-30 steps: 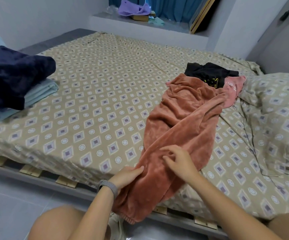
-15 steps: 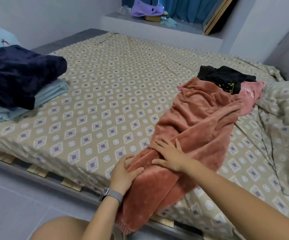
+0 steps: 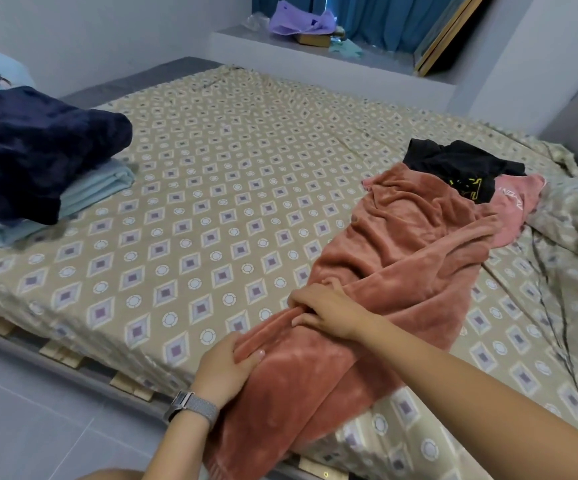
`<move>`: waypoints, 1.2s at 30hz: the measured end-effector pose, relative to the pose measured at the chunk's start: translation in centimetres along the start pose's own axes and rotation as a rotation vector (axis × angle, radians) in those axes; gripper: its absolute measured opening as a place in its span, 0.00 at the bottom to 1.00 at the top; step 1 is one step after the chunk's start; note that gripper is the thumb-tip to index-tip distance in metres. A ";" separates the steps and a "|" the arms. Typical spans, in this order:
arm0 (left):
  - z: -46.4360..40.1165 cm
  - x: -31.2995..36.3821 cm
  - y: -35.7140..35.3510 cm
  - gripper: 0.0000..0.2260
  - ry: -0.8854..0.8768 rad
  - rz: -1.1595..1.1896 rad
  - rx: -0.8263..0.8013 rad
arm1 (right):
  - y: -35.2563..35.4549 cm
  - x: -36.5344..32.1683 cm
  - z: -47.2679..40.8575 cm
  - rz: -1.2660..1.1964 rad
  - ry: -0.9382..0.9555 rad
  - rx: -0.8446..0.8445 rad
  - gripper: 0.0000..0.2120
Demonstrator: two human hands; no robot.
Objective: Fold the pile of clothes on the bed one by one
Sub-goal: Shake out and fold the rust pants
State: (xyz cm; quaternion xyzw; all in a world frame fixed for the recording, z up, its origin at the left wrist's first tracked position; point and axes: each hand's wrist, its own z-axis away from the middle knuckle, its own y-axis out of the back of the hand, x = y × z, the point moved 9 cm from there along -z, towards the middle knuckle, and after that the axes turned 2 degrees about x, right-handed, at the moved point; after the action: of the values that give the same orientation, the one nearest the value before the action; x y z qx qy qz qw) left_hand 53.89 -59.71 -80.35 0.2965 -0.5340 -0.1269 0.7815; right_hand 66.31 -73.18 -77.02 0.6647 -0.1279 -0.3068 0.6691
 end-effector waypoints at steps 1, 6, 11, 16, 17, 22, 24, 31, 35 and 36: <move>-0.2 0.1 0.5 0.07 -0.016 -0.042 0.046 | -0.6 0.3 -0.1 -0.025 -0.019 -0.023 0.14; -2.1 0.3 2.6 0.08 -0.040 -0.085 0.055 | -0.3 4.1 0.7 -0.132 -0.122 -0.007 0.24; -3.2 -1.3 6.4 0.12 0.040 -0.101 0.042 | 2.3 10.9 2.3 0.050 -0.227 -0.098 0.35; -3.5 -2.2 6.6 0.11 -0.005 -0.122 -0.015 | 3.9 15.0 2.7 0.201 -0.288 -0.188 0.16; -3.5 -2.3 6.2 0.10 -0.023 -0.131 -0.047 | 4.5 15.3 2.4 0.152 -0.304 -0.194 0.13; -3.6 -3.9 5.1 0.10 -0.014 -0.255 -0.204 | 11.2 13.7 -3.8 -0.070 -0.142 0.022 0.10; -3.6 -4.8 4.7 0.08 0.028 -0.347 -0.270 | 10.5 11.6 -6.5 -0.117 -0.044 -0.015 0.09; -4.6 -5.5 4.3 0.12 0.065 -0.422 -0.279 | 2.0 15.3 -8.4 0.113 -0.179 -0.124 0.20; -5.6 -3.7 3.9 0.16 0.045 -0.353 -0.195 | 4.4 19.2 -6.7 -0.176 -0.128 0.091 0.31; -5.8 -3.3 3.6 0.16 0.040 -0.338 -0.191 | 5.0 20.6 -6.3 -0.140 -0.126 0.095 0.32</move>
State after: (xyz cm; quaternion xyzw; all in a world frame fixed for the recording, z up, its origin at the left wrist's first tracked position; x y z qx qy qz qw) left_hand 57.46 -53.26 -82.19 0.3089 -0.4465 -0.3005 0.7842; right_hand 87.18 -80.40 -77.60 0.6822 -0.1375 -0.3876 0.6046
